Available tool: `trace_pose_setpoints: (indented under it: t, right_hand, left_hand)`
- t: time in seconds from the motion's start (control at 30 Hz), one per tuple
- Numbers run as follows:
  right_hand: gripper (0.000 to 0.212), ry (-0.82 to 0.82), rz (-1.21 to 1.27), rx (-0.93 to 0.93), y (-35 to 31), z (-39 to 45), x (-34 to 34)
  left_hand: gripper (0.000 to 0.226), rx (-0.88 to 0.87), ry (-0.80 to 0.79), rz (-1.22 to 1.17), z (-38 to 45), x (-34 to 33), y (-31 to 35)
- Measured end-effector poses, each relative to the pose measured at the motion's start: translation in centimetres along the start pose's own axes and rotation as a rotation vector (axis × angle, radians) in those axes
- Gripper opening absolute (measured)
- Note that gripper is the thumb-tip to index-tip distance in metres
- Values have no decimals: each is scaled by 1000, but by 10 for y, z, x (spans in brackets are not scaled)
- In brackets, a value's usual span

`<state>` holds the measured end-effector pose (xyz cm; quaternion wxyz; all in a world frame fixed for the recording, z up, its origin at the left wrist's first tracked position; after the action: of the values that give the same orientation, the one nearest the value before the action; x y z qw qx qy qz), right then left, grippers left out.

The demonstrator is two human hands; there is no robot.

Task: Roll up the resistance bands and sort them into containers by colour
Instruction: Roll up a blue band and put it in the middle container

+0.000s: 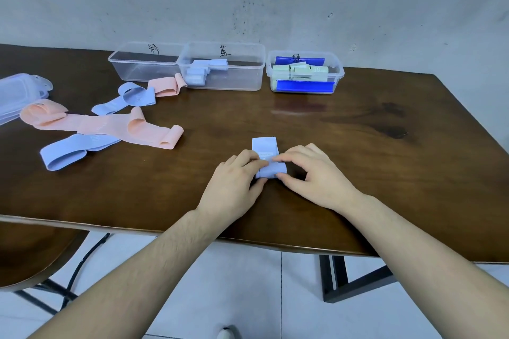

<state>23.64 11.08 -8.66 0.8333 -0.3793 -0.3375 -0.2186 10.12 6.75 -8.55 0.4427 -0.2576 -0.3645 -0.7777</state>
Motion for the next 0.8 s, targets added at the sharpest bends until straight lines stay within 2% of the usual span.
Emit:
trace_pose_setpoints:
  t: [0.23,0.43,0.67,0.8]
  right_hand:
    - [29,-31,-19,-36,8,2,-5]
    - [32,-55,1,-61,6,4,-4]
    - [26,-21,-16,38,-12,-17,14]
    - [26,-41,-12,72,-20,-32,16]
  left_hand:
    - [39,23,-46,-29,4,-4,-2]
    - [28,74,-43,-61,7,-5,-6]
    - [26,15,-32,-117,-14,6,7]
    - [37,-16,-49,-127,-28,8,15]
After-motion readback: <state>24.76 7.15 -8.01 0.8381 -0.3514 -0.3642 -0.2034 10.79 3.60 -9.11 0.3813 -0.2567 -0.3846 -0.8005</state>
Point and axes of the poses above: each hand's wrist, its own z-axis towards the middle knuckle, its own x-axis out of the back of the hand, y = z × x, the point moved 10 cm from there along z, towards the middle knuckle, and after that the axes turned 15 degrees about y, right-handed, at the moved point
